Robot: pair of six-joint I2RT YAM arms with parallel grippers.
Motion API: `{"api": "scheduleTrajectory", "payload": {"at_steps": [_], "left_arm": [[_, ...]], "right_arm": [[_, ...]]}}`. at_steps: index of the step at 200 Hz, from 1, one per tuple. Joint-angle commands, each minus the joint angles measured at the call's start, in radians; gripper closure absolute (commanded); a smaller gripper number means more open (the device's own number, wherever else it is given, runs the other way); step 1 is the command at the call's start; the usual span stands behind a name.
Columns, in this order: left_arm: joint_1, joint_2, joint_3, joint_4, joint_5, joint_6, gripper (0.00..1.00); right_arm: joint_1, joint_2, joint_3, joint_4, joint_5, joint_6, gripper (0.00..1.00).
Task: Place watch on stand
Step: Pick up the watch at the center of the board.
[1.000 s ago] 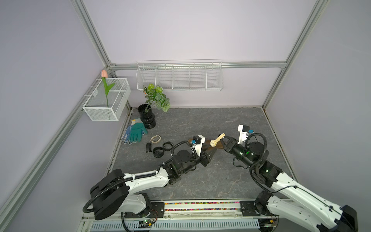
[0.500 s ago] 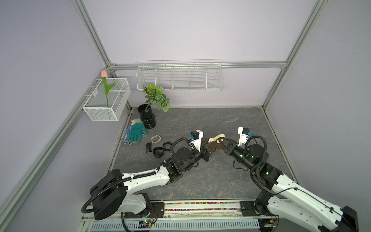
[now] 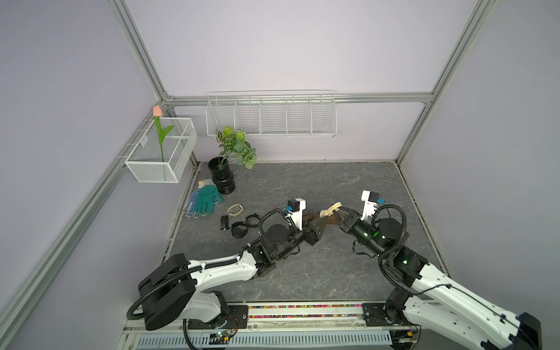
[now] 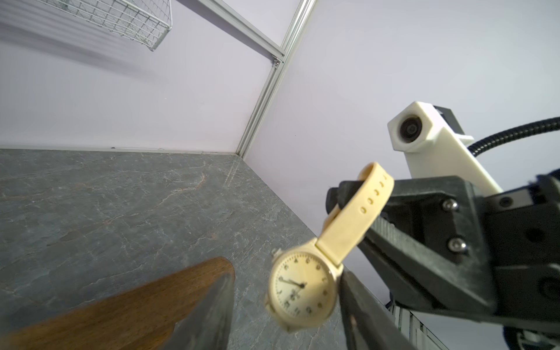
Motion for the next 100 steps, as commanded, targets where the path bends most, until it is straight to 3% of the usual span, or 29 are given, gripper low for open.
{"api": "scheduleTrajectory", "payload": {"at_steps": [1,58,100], "left_arm": [[-0.003,0.02,-0.009,0.099,0.025,-0.07,0.4],[-0.018,0.078,-0.022,0.189,0.019,-0.115,0.36],[-0.02,0.133,-0.037,0.306,-0.011,-0.168,0.42]], "right_arm": [[0.01,0.018,0.007,0.073,0.017,0.012,0.93],[0.017,0.023,0.003,0.132,0.027,0.019,0.93],[0.026,0.024,-0.008,0.154,0.027,0.033,0.93]]}}
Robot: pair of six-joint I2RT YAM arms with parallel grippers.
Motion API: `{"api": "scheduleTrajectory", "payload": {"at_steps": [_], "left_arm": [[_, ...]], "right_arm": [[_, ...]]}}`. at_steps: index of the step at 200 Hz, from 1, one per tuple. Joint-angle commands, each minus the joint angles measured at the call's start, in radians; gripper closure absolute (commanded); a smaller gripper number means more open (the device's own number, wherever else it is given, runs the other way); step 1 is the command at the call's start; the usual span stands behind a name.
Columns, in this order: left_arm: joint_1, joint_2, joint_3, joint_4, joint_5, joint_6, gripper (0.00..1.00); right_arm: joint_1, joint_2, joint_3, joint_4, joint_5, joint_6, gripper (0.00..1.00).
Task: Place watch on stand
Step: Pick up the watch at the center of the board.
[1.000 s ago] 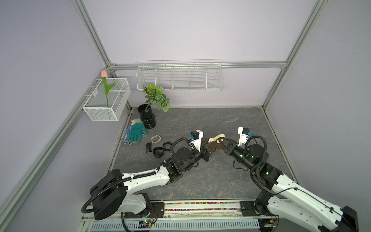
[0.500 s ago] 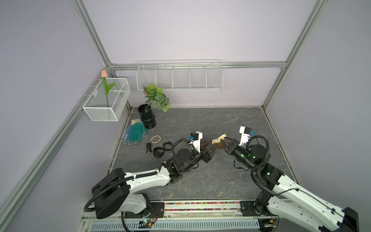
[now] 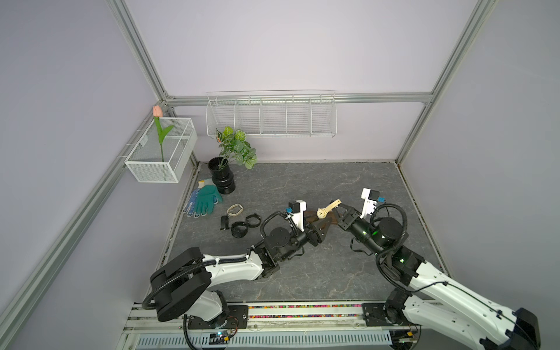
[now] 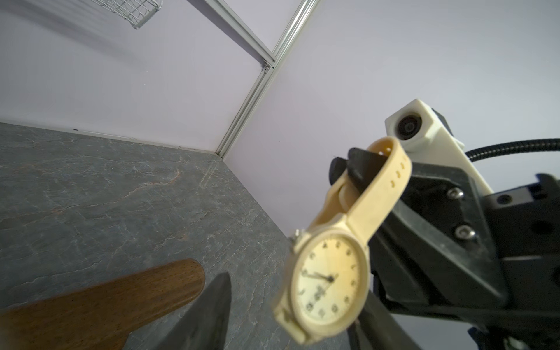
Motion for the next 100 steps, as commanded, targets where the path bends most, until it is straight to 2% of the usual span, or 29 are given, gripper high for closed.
{"api": "scheduleTrajectory", "payload": {"at_steps": [1,51,86,100], "left_arm": [[-0.004,0.028,-0.014,0.111,-0.017,-0.048,0.42],[-0.004,-0.002,-0.016,0.124,-0.057,-0.028,0.52],[-0.004,-0.048,-0.012,0.072,-0.074,-0.004,0.67],[-0.004,-0.066,-0.009,0.041,-0.087,-0.007,0.68]], "right_arm": [[0.013,-0.003,-0.008,0.063,0.013,0.025,0.93],[0.02,-0.015,-0.039,0.037,0.033,0.033,0.93],[0.028,-0.024,-0.057,0.022,0.041,0.039,0.93],[0.03,-0.027,-0.061,0.012,0.043,0.038,0.93]]}}
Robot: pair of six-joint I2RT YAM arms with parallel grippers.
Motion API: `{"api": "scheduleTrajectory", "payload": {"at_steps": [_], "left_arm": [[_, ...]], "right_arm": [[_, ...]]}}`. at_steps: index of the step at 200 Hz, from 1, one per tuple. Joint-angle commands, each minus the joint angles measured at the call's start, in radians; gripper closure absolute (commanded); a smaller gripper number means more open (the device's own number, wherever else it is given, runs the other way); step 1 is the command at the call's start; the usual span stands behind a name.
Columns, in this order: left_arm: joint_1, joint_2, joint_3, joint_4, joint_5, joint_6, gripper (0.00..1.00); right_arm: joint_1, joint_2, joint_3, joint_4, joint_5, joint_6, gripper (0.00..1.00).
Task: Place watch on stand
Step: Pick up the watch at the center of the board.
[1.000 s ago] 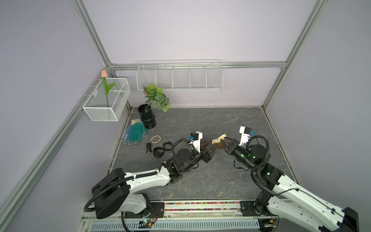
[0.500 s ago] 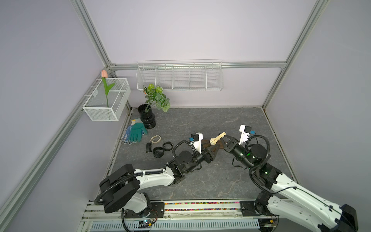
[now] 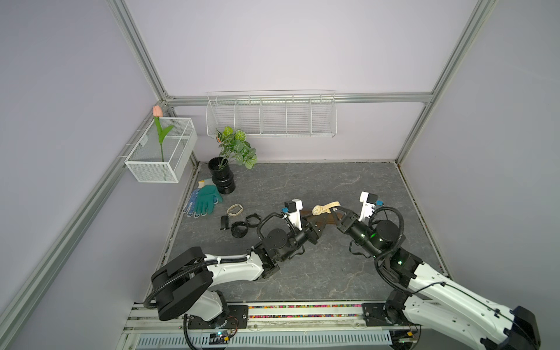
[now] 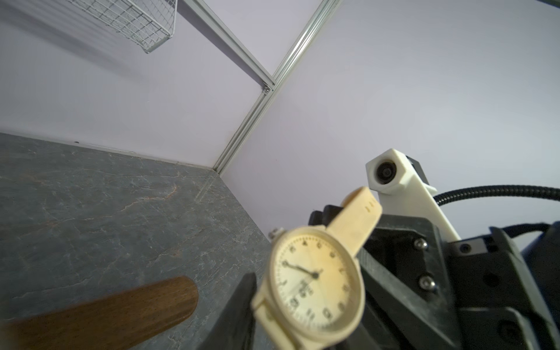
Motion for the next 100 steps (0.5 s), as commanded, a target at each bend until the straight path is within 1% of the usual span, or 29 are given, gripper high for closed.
{"api": "scheduleTrajectory", "payload": {"at_steps": [1,25,39,55,65,78,100], "left_arm": [[-0.001,-0.045,-0.002,-0.016,-0.042,0.005,0.68],[-0.001,-0.063,0.008,-0.058,-0.055,0.008,0.73],[0.0,-0.066,0.009,-0.059,-0.051,0.01,0.73],[0.0,-0.071,0.013,-0.071,-0.032,0.011,0.67],[-0.001,-0.07,0.021,-0.086,-0.014,0.01,0.65],[0.0,-0.064,0.037,-0.106,0.018,0.007,0.65],[-0.001,-0.061,0.054,-0.134,0.056,0.003,0.7]], "right_arm": [[0.013,-0.023,-0.018,0.005,0.017,0.024,0.93],[0.018,-0.022,-0.021,0.007,0.019,0.021,0.93],[0.023,-0.023,-0.022,0.001,0.034,0.012,0.93],[0.022,-0.027,-0.027,-0.011,0.059,0.011,0.93],[0.022,-0.027,-0.031,-0.009,0.068,0.01,0.93],[0.023,-0.022,-0.027,-0.005,0.078,0.008,0.93],[0.023,-0.008,-0.013,-0.002,0.08,0.003,0.93]]}}
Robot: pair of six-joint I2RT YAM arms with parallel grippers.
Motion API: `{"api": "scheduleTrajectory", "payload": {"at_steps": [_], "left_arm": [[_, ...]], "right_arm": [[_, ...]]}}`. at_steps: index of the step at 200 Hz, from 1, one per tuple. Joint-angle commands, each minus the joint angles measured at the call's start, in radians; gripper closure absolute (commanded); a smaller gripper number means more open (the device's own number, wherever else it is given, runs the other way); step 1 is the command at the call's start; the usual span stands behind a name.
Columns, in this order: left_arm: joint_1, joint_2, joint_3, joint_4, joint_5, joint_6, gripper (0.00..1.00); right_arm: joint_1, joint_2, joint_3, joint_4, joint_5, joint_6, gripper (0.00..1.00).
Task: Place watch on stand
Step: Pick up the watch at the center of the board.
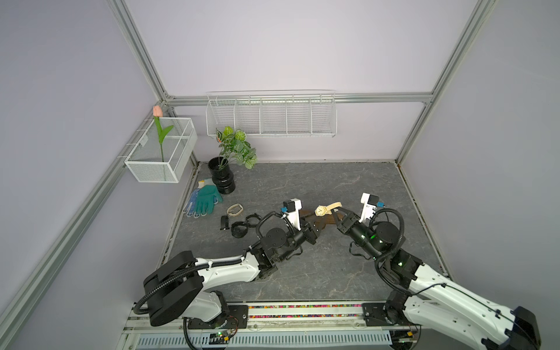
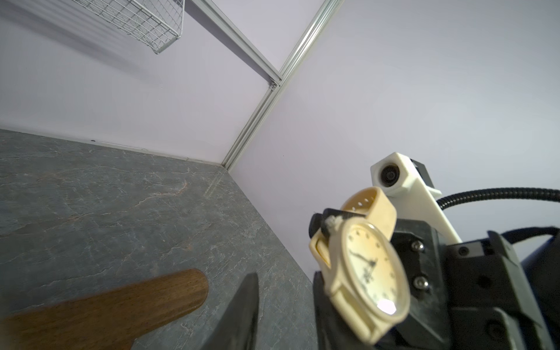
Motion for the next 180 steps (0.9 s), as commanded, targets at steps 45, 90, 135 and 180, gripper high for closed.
{"api": "scheduleTrajectory", "payload": {"at_steps": [45,90,135,180], "left_arm": [[0.001,-0.014,0.048,-0.027,0.079,0.016,0.72],[0.001,-0.026,0.041,-0.022,0.029,0.006,0.71],[0.001,-0.047,0.034,-0.04,-0.035,-0.005,0.82],[0.002,-0.062,0.036,-0.071,-0.055,0.001,0.78]], "right_arm": [[0.01,0.015,0.016,-0.01,0.036,-0.01,0.93],[0.025,0.02,0.006,0.004,0.03,-0.009,0.93],[0.056,0.02,-0.001,0.004,0.041,-0.025,0.93],[0.089,0.015,-0.023,-0.003,0.081,-0.043,0.93]]}}
